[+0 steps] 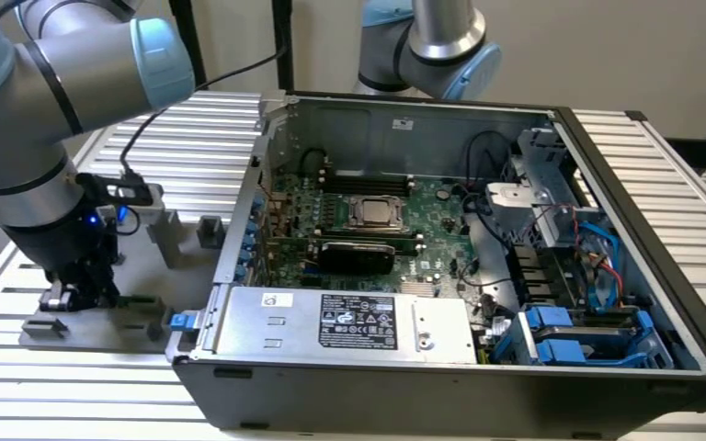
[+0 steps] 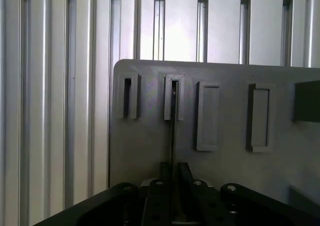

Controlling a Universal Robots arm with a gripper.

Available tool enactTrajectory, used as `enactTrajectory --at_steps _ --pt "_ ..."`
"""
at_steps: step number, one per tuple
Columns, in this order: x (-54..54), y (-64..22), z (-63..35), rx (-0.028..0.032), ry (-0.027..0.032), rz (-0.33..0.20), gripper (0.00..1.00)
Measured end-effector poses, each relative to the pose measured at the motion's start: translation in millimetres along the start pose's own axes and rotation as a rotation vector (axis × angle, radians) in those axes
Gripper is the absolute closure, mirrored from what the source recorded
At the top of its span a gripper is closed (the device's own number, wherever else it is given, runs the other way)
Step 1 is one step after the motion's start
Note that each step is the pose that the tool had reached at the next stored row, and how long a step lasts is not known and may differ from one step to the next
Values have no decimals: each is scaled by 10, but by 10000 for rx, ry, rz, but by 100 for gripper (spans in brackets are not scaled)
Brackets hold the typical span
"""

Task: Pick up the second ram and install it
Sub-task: 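Pick up the second ram and move it above second insertion slot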

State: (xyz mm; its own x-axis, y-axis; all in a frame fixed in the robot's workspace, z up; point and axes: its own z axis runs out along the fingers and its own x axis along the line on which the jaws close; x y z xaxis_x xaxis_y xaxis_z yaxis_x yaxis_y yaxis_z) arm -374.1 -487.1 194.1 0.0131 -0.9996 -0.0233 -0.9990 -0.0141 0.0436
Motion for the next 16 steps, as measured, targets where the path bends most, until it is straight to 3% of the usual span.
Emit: enactTrajectory --at_steps 6,8,16 --pt "0 0 0 -6 11 -246 79" --pt "0 0 1 -7 12 -292 86" --pt "0 0 1 -7 13 -306 86"
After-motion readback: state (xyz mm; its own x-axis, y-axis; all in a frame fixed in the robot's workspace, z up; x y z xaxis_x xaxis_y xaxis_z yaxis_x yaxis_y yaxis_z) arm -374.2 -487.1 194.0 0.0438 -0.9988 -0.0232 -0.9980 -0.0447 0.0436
